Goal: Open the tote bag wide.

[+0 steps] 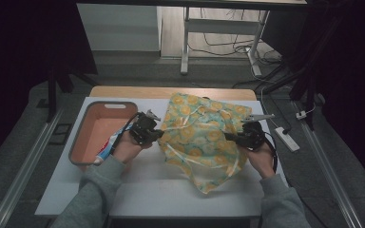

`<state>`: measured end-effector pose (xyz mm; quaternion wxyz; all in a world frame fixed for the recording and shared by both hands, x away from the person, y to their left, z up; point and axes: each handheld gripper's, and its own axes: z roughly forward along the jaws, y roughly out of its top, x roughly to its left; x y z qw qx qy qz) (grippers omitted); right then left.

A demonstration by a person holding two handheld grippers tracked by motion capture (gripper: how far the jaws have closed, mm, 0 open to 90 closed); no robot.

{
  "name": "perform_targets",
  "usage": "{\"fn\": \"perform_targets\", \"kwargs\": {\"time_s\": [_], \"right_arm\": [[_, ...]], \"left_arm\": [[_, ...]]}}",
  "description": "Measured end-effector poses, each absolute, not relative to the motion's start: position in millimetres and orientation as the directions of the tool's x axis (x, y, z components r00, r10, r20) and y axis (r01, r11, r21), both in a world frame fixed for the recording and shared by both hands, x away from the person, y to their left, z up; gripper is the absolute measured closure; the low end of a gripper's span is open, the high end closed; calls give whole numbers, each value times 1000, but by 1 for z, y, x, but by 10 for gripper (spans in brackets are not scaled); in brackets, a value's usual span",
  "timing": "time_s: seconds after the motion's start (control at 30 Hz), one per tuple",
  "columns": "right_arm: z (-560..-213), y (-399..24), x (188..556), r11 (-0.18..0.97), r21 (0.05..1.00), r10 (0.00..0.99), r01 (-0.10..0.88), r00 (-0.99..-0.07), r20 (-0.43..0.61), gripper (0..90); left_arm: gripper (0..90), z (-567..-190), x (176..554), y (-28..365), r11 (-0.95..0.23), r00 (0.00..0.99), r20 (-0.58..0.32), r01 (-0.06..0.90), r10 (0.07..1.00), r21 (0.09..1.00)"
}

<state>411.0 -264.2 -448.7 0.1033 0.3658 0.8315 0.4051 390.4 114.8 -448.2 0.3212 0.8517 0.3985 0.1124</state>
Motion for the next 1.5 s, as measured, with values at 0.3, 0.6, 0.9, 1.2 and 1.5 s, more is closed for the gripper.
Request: {"fn": "perform_targets", "kwargs": {"time_s": [0.3,0.6,0.9,1.2,1.5], "right_arm": [[-460,-265,416,387,738,701,553,-696,154,894],[-468,-251,416,399,745,690,535,-710,140,894],[-463,-257,416,362,766,676,532,-715,177,894],[-457,-254,410,351,796,655,493,-736,167,894],[-447,-254,404,335,821,652,463,-743,153,895]], "left_arm": [[811,-454,395,110,-496,688,-110,615,717,613],[382,-448,386,104,-480,703,-115,586,702,653],[242,-425,350,139,-418,696,-119,549,708,723],[253,-424,344,184,-364,631,-129,588,765,722],[255,-429,356,217,-315,555,-131,634,822,707]]}}
